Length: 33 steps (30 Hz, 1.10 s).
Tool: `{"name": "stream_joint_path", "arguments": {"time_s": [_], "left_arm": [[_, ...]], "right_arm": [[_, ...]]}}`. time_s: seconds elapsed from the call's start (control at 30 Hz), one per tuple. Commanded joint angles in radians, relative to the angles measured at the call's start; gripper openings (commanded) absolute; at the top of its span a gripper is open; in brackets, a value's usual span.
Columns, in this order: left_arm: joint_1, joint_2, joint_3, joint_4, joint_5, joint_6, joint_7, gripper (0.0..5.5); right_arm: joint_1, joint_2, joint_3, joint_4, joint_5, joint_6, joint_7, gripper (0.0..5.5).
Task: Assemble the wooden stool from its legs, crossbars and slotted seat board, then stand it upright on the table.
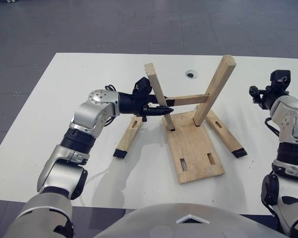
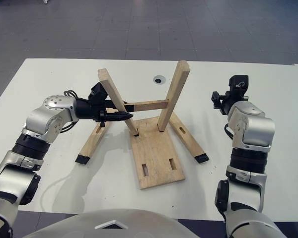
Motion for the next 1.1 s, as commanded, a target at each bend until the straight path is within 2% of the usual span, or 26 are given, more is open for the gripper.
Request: {"name": "stream_joint_path", "arguments": {"time_s": [0.03, 0.1, 0.17, 0.43, 0.57, 0.7, 0.8, 0.97, 1.1], "left_arm": [[0.137, 0.046, -0.143, 0.072, 0.203, 0.103, 0.053, 2.06], [0.131, 0.047, -0.159, 0.064, 0.209, 0.107, 0.041, 2.06], [0.126, 0.064, -0.195, 0.048, 0.23, 0.106, 0.014, 2.06], [0.162, 0.047, -0.211, 0.031, 0.237, 0.1, 0.051, 2.06], [0.214, 0.041, -0.216, -0.02, 0.221, 0.114, 0.083, 2.06], [0.232, 0.057, -0.237, -0.041, 0.223, 0.109, 0.074, 2.06], [0.235, 0.067, -0.252, -0.029, 0.246, 0.081, 0.068, 2.06], [0.218, 0.075, -0.243, -0.029, 0.217, 0.082, 0.019, 2.06], [0.17, 0.091, -0.229, -0.002, 0.192, 0.064, -0.072, 2.06]], "right_arm": [[-0.013, 0.192, 0.116, -0.259, 0.169, 0.269, 0.063, 3.09], [-0.044, 0.33, 0.166, -0.467, 0.325, 0.442, 0.138, 3.09], [-0.096, 0.39, 0.145, -0.558, 0.386, 0.548, 0.169, 3.09], [-0.102, 0.359, 0.078, -0.533, 0.285, 0.574, 0.134, 3.09], [-0.125, 0.305, 0.042, -0.497, 0.25, 0.552, 0.12, 3.09], [-0.269, 0.198, -0.029, -0.378, 0.174, 0.395, 0.068, 3.09], [-0.301, 0.169, -0.032, -0.348, 0.168, 0.351, 0.067, 3.09], [-0.101, 0.032, 0.08, -0.291, 0.099, 0.221, 0.107, 3.09], [-0.01, 0.012, 0.136, -0.302, 0.083, 0.173, 0.121, 3.09]]}}
